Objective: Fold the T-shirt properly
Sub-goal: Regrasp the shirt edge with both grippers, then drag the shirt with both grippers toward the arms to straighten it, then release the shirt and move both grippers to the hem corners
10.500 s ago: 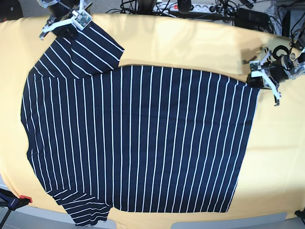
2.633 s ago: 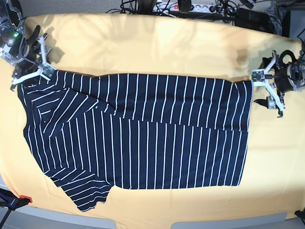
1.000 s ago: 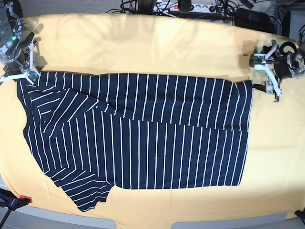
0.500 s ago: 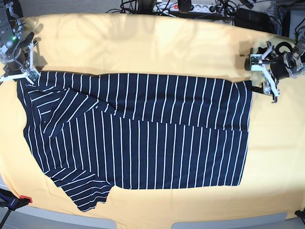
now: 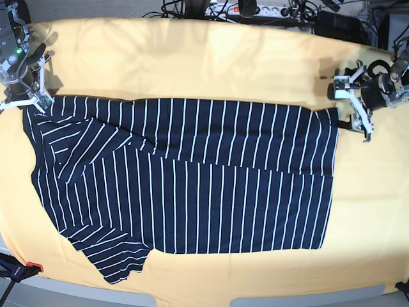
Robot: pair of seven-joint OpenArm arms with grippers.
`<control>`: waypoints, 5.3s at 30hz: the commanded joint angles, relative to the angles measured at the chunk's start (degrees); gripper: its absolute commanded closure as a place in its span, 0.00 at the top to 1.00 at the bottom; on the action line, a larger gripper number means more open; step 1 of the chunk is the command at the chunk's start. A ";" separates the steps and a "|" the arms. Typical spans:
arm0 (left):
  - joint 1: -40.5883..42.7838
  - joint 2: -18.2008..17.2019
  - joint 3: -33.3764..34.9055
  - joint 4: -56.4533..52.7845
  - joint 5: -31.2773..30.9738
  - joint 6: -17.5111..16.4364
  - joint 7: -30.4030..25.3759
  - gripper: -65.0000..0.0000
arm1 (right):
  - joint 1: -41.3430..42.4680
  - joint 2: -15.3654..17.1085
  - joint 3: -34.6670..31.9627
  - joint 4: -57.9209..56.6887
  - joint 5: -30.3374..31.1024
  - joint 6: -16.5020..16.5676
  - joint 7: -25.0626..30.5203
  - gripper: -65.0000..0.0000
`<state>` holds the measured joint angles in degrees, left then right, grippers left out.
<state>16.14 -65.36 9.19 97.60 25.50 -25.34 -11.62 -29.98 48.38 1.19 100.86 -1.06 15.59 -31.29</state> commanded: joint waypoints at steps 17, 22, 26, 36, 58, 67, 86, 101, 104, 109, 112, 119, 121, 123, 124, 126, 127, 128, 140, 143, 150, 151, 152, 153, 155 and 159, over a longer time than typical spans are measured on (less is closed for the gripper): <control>-16.22 -0.50 17.05 -6.10 -0.46 0.74 1.31 0.24 | 0.48 1.18 0.68 0.68 -0.31 -0.87 0.00 0.19; -16.96 -1.68 17.05 -4.28 -0.48 0.55 1.33 0.00 | 0.48 1.20 0.68 0.68 -0.81 -0.85 -0.11 0.19; -16.96 -4.09 17.05 -2.91 -0.46 0.57 1.31 0.00 | 0.48 1.38 0.70 0.68 -2.95 -1.01 -0.66 0.18; -16.96 -7.54 17.05 -2.67 -0.48 0.55 0.85 0.00 | 0.48 2.95 0.70 0.68 -5.05 -3.39 -0.72 0.00; -16.94 -18.38 17.05 1.44 0.37 -14.66 -18.88 0.00 | -10.40 13.16 0.70 13.51 2.78 10.08 -10.14 0.00; -16.76 -21.66 17.05 2.27 2.58 -14.66 -21.00 0.00 | -17.75 14.67 0.70 18.67 2.91 13.09 -12.41 0.00; -7.30 -22.47 17.05 2.51 13.73 -14.66 -26.49 0.00 | -20.55 16.31 0.70 18.64 19.26 23.04 -22.88 0.00; -7.28 -22.40 17.05 2.51 11.10 -14.66 -26.60 0.00 | -25.73 18.62 0.70 18.62 20.35 21.51 -25.59 0.00; -7.28 -22.43 17.05 2.51 11.13 -14.66 -27.34 0.00 | -25.73 18.62 0.70 18.62 20.37 21.49 -25.59 0.00; -7.30 -22.43 17.05 2.51 11.10 -14.66 -30.01 0.41 | -25.75 18.62 0.70 18.67 20.83 21.81 -25.55 0.26; -7.30 -22.43 17.05 2.54 10.93 -14.66 -30.45 0.58 | -25.75 18.62 0.70 18.69 21.07 24.39 -25.55 0.41; -7.76 -22.45 17.05 2.54 9.79 -14.66 -30.42 0.58 | -25.73 18.64 0.70 21.09 28.59 24.41 -29.09 0.42; -8.46 -22.45 17.05 2.54 9.75 -14.66 -30.49 0.58 | -25.73 18.64 0.70 23.41 30.21 24.41 -30.18 0.42; -9.44 -22.45 17.05 2.54 9.44 -14.66 -30.49 0.58 | -25.73 18.64 0.76 26.16 31.15 24.41 -30.73 0.42; -9.99 -22.47 17.05 2.51 8.79 -14.66 -30.42 0.58 | -25.70 18.64 0.76 27.76 31.08 24.41 -30.73 0.42; -11.50 -22.45 17.05 2.51 6.71 -14.66 -30.42 0.58 | -25.57 18.64 1.27 31.10 31.08 24.41 -30.73 0.42; -12.33 -22.45 17.05 2.51 5.55 -14.66 -30.42 0.58 | -25.55 18.62 1.88 32.79 31.08 24.41 -30.62 0.42; -13.05 -22.47 17.05 2.51 4.22 -14.66 -30.40 0.58 | -25.55 18.60 2.89 34.14 31.06 24.41 -30.23 0.42; -24.79 -20.72 17.05 2.01 -23.93 -14.66 -18.03 0.58 | -25.57 13.99 30.95 34.14 31.08 11.13 -21.75 0.42; -28.48 -17.59 17.03 0.17 -38.86 -14.66 -6.32 0.58 | -25.57 12.83 35.45 34.14 31.08 8.76 -21.16 0.42; -32.59 -6.67 17.03 -11.37 -59.71 2.86 9.16 0.58 | -25.57 11.82 37.81 34.14 30.67 7.74 -20.68 0.42; -33.00 -4.90 17.03 -13.60 -60.06 3.87 9.14 0.58 | -25.57 11.39 37.81 34.14 30.67 7.74 -20.35 0.42; -33.38 -3.08 17.03 -15.93 -60.35 4.68 9.11 0.58 | -25.57 11.04 37.81 34.14 30.67 7.72 -20.02 0.42; -34.07 -1.14 17.03 -18.32 -60.89 5.05 9.14 0.58 | -25.57 10.60 37.81 34.14 30.67 7.74 -19.82 0.42; -35.80 3.04 17.00 -23.71 -62.73 5.07 9.16 0.58 | -25.57 9.97 37.81 34.14 30.69 7.72 -19.61 0.42; -40.37 11.28 16.98 -36.24 -65.92 5.03 9.55 0.58 | -25.57 8.48 37.81 34.14 30.67 7.76 -19.28 0.42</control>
<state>-22.76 -52.49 26.98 60.75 -39.57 -20.32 -0.56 -55.53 56.05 38.26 134.52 30.11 23.75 -51.13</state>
